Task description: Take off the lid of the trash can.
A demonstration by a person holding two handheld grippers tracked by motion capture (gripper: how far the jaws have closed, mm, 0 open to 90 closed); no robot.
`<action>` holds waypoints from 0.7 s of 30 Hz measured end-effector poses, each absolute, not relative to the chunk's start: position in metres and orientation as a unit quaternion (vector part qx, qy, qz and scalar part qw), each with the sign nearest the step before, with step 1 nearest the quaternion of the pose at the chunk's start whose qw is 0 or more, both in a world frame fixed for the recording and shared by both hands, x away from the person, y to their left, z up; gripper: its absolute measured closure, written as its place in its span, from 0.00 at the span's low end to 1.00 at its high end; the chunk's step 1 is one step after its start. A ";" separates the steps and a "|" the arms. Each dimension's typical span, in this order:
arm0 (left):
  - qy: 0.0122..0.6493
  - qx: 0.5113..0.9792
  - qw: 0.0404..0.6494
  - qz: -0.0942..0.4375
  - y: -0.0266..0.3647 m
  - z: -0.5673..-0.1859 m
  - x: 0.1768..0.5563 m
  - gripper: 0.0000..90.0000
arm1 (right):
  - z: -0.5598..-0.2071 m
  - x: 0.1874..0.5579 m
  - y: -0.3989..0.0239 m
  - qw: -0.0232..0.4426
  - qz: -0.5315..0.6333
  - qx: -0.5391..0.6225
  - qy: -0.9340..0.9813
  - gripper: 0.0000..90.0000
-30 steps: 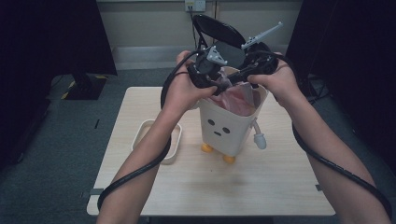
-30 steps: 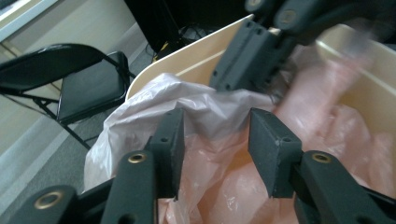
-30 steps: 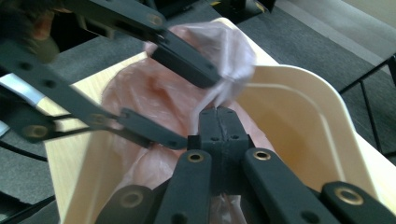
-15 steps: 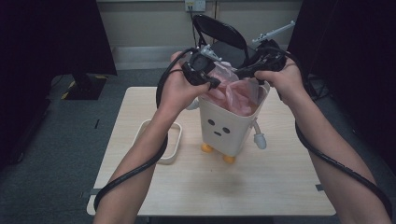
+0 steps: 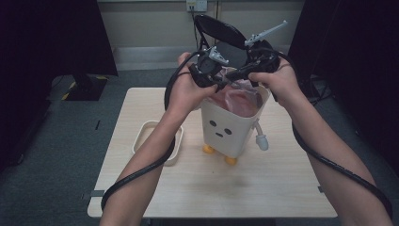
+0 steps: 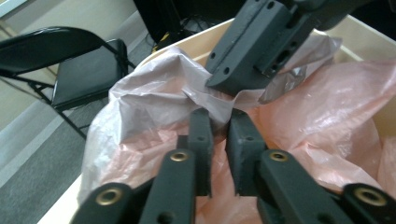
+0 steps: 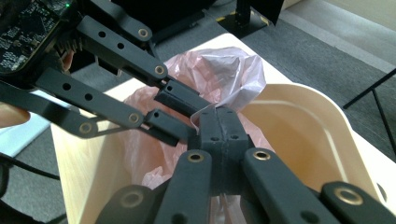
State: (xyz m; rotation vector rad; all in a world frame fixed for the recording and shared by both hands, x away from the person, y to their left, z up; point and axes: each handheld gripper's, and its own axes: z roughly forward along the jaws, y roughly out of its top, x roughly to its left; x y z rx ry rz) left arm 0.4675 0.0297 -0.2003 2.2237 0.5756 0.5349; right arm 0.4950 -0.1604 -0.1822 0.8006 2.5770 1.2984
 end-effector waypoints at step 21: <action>0.246 0.863 0.409 0.164 0.100 -0.185 0.445 1.00 | -0.171 0.522 -0.246 0.160 0.409 0.390 0.809 1.00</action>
